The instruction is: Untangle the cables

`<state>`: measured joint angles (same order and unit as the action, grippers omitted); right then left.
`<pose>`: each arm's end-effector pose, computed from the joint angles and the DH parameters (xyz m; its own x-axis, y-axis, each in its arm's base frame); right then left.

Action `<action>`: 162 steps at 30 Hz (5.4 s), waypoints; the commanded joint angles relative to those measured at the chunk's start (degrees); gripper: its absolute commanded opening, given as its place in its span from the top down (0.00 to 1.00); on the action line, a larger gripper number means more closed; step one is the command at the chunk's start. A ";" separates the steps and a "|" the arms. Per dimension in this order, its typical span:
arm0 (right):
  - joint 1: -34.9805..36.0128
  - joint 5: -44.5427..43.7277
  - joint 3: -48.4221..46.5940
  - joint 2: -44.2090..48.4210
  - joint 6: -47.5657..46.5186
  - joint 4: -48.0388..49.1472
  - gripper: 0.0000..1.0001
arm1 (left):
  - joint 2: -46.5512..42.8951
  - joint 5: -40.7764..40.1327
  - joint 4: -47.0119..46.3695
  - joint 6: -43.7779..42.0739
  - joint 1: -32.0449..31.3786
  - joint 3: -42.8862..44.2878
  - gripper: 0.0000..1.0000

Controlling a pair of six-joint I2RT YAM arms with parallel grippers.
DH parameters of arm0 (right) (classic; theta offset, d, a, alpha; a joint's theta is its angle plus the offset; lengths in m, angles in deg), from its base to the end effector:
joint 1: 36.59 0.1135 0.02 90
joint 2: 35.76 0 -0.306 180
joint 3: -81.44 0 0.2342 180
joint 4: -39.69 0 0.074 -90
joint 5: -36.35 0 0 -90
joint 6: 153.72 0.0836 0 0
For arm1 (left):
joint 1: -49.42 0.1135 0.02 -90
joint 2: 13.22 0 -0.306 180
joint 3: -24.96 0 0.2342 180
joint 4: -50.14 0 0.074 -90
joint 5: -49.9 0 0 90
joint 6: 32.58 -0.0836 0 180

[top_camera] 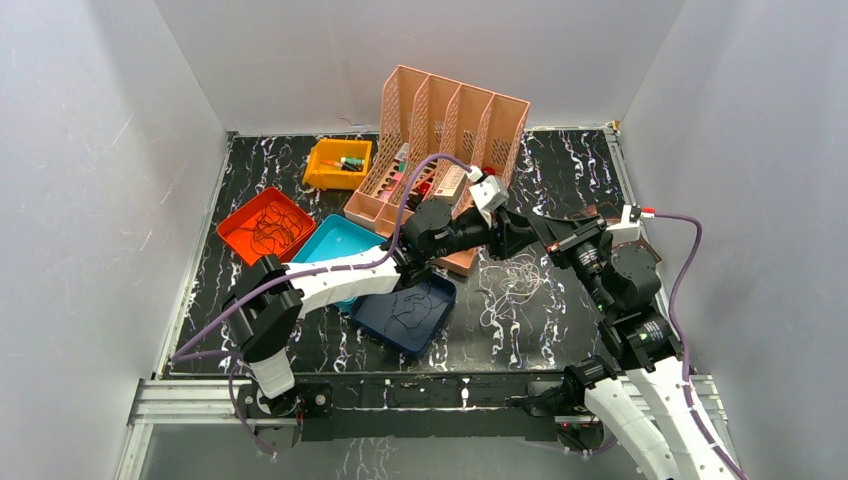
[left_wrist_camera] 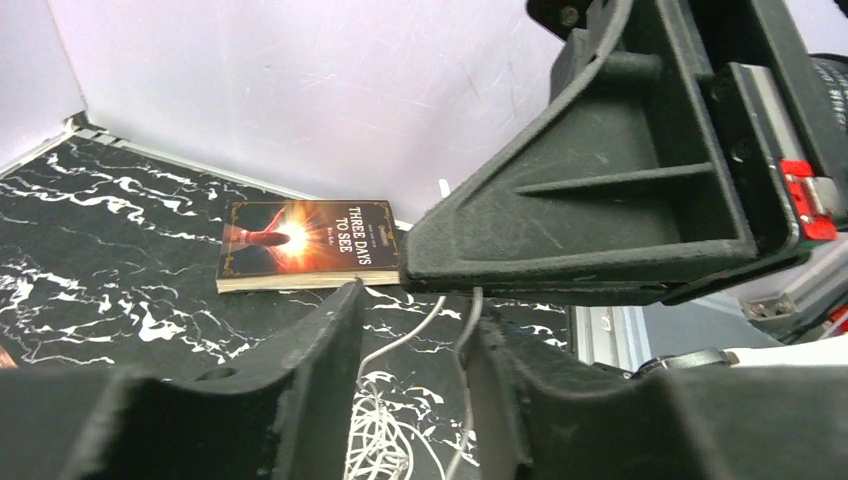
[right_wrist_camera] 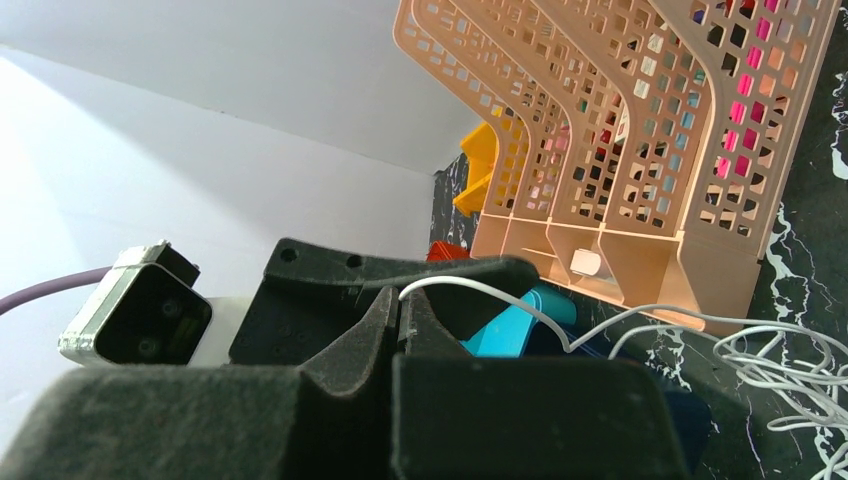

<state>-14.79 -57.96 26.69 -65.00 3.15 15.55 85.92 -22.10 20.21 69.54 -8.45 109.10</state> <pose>0.1153 0.0394 0.3676 -0.2677 0.8806 -0.3911 -0.1385 0.3665 0.9201 0.2138 -0.3890 0.3945 -0.0685 -0.2664 -0.9614 0.9715 0.2015 -0.1250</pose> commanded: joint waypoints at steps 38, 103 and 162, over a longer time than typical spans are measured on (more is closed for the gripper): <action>-0.15 -3.73 2.90 13.03 -35.82 2.24 0.43 | -10.71 -12.56 19.35 -9.27 -0.14 4.68 1.00; -0.14 -14.15 28.30 -8.93 -26.53 20.13 0.69 | -12.33 -13.04 49.45 -7.05 -0.14 40.70 1.00; -0.16 -8.90 11.60 8.67 -39.54 2.27 0.27 | -16.89 -51.51 76.74 -21.11 -0.03 43.57 1.00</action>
<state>-14.83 -68.45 41.05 -56.36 -34.42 17.12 70.79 -65.36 93.93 49.48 -8.82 154.96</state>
